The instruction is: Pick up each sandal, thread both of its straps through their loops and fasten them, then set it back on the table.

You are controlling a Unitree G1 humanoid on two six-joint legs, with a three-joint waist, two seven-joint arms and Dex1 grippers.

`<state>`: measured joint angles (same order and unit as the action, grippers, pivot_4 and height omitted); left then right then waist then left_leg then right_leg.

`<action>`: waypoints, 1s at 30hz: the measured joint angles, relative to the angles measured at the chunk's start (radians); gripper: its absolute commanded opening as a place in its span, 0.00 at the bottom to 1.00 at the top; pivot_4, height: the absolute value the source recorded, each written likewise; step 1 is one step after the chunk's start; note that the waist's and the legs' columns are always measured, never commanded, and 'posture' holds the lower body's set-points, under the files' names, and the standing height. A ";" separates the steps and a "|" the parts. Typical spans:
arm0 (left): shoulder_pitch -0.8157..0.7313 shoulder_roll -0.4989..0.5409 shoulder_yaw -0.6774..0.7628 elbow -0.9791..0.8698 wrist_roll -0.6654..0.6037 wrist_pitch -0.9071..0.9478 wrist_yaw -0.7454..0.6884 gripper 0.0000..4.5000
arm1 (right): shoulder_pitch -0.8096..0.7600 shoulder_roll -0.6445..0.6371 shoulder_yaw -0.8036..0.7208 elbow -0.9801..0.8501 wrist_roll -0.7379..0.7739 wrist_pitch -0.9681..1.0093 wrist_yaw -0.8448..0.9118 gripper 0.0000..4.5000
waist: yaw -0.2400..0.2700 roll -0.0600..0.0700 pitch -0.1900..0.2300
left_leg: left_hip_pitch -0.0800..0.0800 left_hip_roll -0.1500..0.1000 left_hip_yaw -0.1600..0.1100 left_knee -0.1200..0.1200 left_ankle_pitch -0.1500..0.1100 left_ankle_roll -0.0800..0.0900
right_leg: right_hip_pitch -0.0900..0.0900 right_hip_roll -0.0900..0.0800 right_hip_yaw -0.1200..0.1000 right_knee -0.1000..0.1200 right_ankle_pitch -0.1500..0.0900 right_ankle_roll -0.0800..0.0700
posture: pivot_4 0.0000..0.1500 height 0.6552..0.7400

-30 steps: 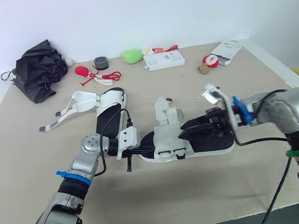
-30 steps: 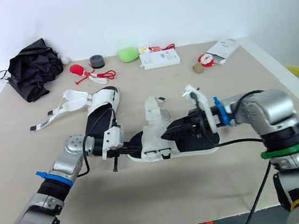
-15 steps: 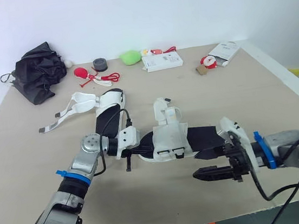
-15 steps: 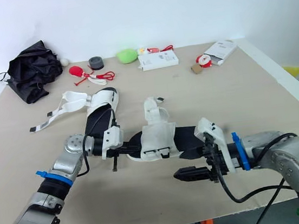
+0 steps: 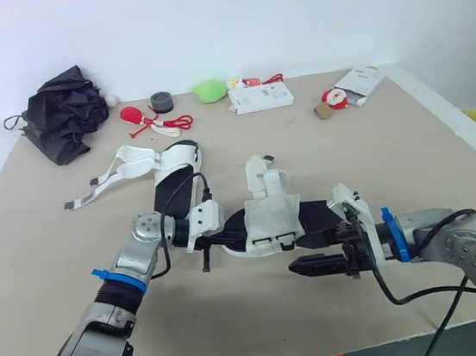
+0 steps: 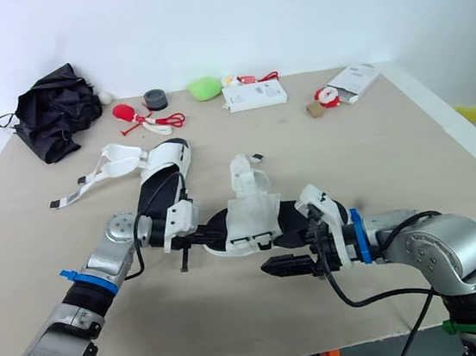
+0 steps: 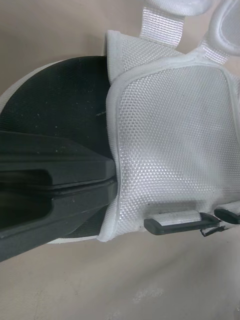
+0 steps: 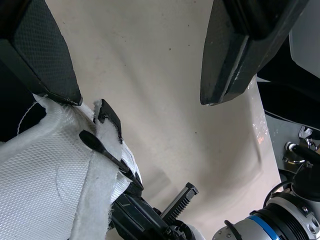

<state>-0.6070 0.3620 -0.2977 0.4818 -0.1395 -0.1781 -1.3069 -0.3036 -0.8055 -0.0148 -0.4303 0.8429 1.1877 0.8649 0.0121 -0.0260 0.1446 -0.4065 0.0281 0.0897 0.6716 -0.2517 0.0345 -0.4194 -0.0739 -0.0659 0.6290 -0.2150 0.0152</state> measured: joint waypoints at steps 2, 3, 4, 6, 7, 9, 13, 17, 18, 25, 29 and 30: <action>0.000 0.000 0.000 0.000 0.000 0.000 0.000 0.00 | -0.006 0.016 0.012 0.002 0.000 0.007 -0.008 0.90 | 0.000 0.000 0.000 | 0.000 0.000 0.000 0.000 0.000 0.000 | 0.000 0.000 0.000 0.000 0.000 0.000 | 1.00 1.00; 0.000 0.000 0.000 0.000 0.000 0.000 0.001 0.00 | -0.008 0.024 0.015 0.002 0.002 0.010 -0.013 0.90 | 0.000 0.000 0.000 | 0.000 0.000 0.000 0.000 0.000 0.000 | 0.000 0.000 0.000 0.000 0.000 0.000 | 1.00 1.00; 0.000 0.000 0.001 0.000 0.000 0.000 0.002 0.00 | -0.010 0.033 0.016 0.003 0.003 0.015 -0.019 0.90 | 0.000 0.000 0.000 | 0.000 0.000 0.000 0.000 0.000 0.000 | 0.000 0.000 0.000 0.000 0.000 0.000 | 1.00 1.00; 0.000 0.000 0.001 0.000 0.000 0.000 0.004 0.00 | -0.021 0.049 0.016 0.008 0.006 0.023 -0.029 0.90 | 0.000 0.000 0.000 | 0.000 0.000 0.000 0.000 0.000 0.000 | 0.000 0.000 0.000 0.000 0.000 0.000 | 1.00 1.00; 0.000 0.000 0.001 0.000 0.000 0.000 0.005 0.00 | -0.026 0.061 0.016 0.012 0.008 0.026 -0.036 0.79 | 0.000 0.000 0.000 | 0.000 0.000 0.000 0.000 0.000 0.000 | 0.000 0.000 0.000 0.000 0.000 0.000 | 1.00 1.00; 0.001 -0.003 0.001 0.000 0.000 0.000 0.005 0.00 | -0.029 0.075 0.016 0.014 0.008 0.026 -0.045 0.62 | 0.000 0.000 0.000 | 0.000 0.000 0.000 0.000 0.000 0.000 | 0.000 0.000 0.000 0.000 0.001 0.000 | 1.00 1.00; 0.003 -0.004 0.001 -0.005 0.000 0.000 0.004 0.00 | -0.042 0.081 0.015 0.026 0.008 0.026 -0.063 0.20 | 0.000 0.000 0.000 | 0.000 0.000 0.000 0.000 0.000 0.000 | 0.000 0.000 0.000 0.000 0.002 0.002 | 1.00 1.00; 0.005 -0.003 0.001 -0.007 0.000 0.000 0.004 0.00 | -0.048 0.082 0.007 0.043 0.018 0.042 -0.066 0.01 | 0.000 0.000 0.000 | -0.001 0.000 0.000 0.000 0.000 0.000 | 0.000 0.000 0.000 0.000 0.002 0.002 | 1.00 1.00; 0.005 -0.003 0.001 -0.007 0.000 0.000 0.004 0.00 | -0.049 0.082 0.006 0.043 0.019 0.047 -0.066 0.01 | 0.000 0.000 0.000 | -0.001 0.000 0.000 0.000 0.000 0.000 | 0.000 0.000 0.000 0.000 0.002 0.002 | 1.00 1.00; 0.006 -0.003 0.001 -0.009 0.000 0.000 0.005 0.00 | -0.049 0.079 0.006 0.041 0.029 0.050 -0.063 0.01 | 0.001 0.000 0.000 | -0.001 0.000 0.000 0.000 0.000 0.000 | 0.000 0.000 0.000 0.000 0.002 0.002 | 1.00 1.00; 0.009 -0.005 0.001 -0.012 0.000 0.000 0.004 0.00 | 0.003 0.035 0.011 -0.022 0.058 0.046 -0.018 0.01 | 0.003 0.000 0.000 | -0.001 0.000 -0.001 -0.001 -0.001 0.000 | 0.000 0.000 0.000 0.000 0.001 0.002 | 1.00 1.00; 0.007 -0.005 0.000 -0.012 0.000 0.000 0.004 0.00 | 0.022 0.014 0.012 -0.057 0.066 0.037 0.003 0.01 | 0.002 0.001 0.000 | -0.001 0.000 -0.001 -0.001 -0.001 0.000 | 0.000 0.000 0.000 0.000 0.000 0.002 | 1.00 1.00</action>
<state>-0.5998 0.3567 -0.2973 0.4693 -0.1399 -0.1780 -1.3027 -0.2815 -0.7912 -0.0029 -0.4873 0.9094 1.2250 0.8679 0.0145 -0.0254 0.1446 -0.4076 0.0276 0.0888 0.6711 -0.2526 0.0348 -0.4195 -0.0742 -0.0662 0.6288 -0.2145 0.0168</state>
